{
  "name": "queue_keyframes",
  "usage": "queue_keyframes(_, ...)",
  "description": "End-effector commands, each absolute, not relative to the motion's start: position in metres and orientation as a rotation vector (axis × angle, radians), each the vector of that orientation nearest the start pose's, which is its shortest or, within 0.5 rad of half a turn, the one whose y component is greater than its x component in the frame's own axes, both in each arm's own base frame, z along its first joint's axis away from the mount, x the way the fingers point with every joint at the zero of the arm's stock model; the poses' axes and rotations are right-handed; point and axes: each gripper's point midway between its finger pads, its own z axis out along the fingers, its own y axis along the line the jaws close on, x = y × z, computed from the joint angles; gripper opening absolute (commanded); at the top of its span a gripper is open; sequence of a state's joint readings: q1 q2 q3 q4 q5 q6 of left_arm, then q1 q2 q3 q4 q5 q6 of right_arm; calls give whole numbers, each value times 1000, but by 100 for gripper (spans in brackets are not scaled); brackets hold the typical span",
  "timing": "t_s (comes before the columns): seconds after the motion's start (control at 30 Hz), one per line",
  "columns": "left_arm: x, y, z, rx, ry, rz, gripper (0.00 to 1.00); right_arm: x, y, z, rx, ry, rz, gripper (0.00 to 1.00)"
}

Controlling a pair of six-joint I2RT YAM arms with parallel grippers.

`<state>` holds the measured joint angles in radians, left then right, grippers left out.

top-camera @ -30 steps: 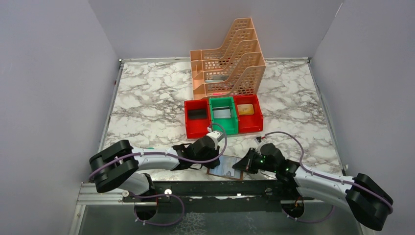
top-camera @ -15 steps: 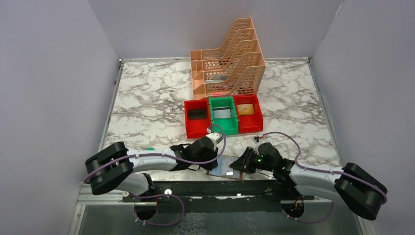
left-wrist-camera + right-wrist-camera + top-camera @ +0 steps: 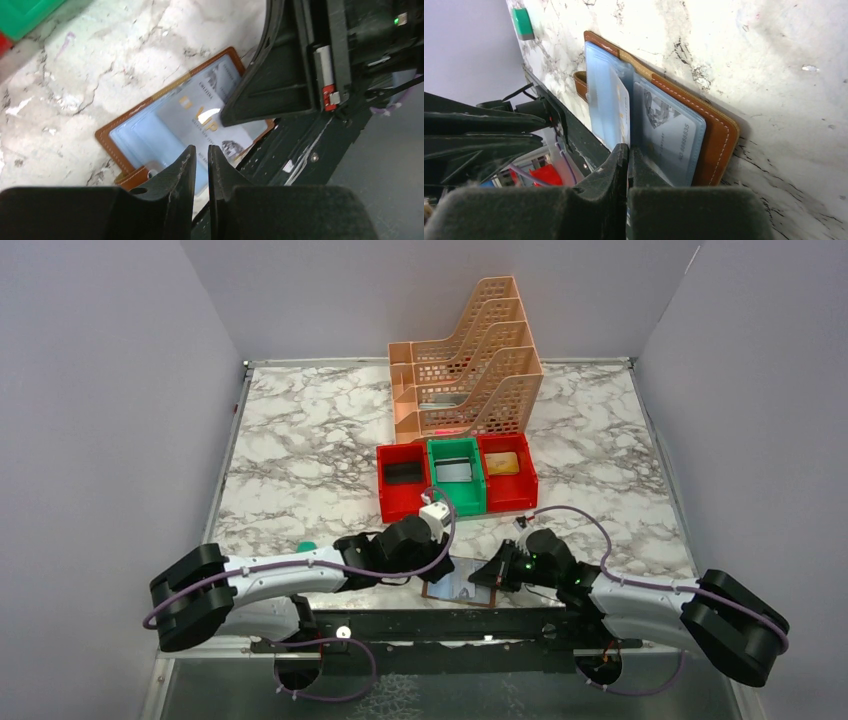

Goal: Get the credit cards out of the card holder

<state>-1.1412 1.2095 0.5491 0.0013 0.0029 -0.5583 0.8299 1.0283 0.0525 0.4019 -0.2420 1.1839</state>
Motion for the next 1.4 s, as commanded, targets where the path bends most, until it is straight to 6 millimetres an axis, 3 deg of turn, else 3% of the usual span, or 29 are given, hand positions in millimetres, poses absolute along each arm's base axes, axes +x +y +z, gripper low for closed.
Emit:
queue_keyframes(0.0, 107, -325, 73, 756, 2270, -982, 19, 113, 243, 27, 223, 2500, 1279, 5)
queue_keyframes(0.1, 99, -331, 51, 805, 2362, -980, 17, 113, 243, 27, 233, 2497, 1276, 5)
queue_keyframes(0.23, 95, -336, 37, 818, 2420, -956, 16, 115, 240, 24, 275, 2507, 1249, 5)
queue_keyframes(0.4, 107, -312, 10, 749, 2500, -753, 13, 119, 233, 16, 345, 2533, 1175, 8)
queue_keyframes(0.53, 107, -291, -13, 751, 2566, -611, 10, 123, 230, 15, 385, 2525, 1140, 20)
queue_keyframes(0.67, 102, -286, -16, 742, 2573, -621, 9, 123, 241, 29, 319, 2472, 1251, 27)
queue_keyframes(0.83, 103, -285, -12, 736, 2552, -631, 8, 126, 242, 24, 336, 2487, 1229, 34)
queue_keyframes(0.9, 103, -284, -11, 733, 2549, -636, 8, 123, 244, 23, 335, 2488, 1257, 32)
queue_keyframes(1.17, 105, -285, -11, 716, 2541, -640, 8, 116, 256, 30, 137, 2504, 1305, 6)
queue_keyframes(1.23, 106, -283, -10, 700, 2540, -627, 8, 119, 251, 28, 160, 2512, 1251, 1)
queue_keyframes(1.37, 114, -276, -6, 645, 2536, -568, 8, 123, 239, 26, 212, 2455, 1214, 1)
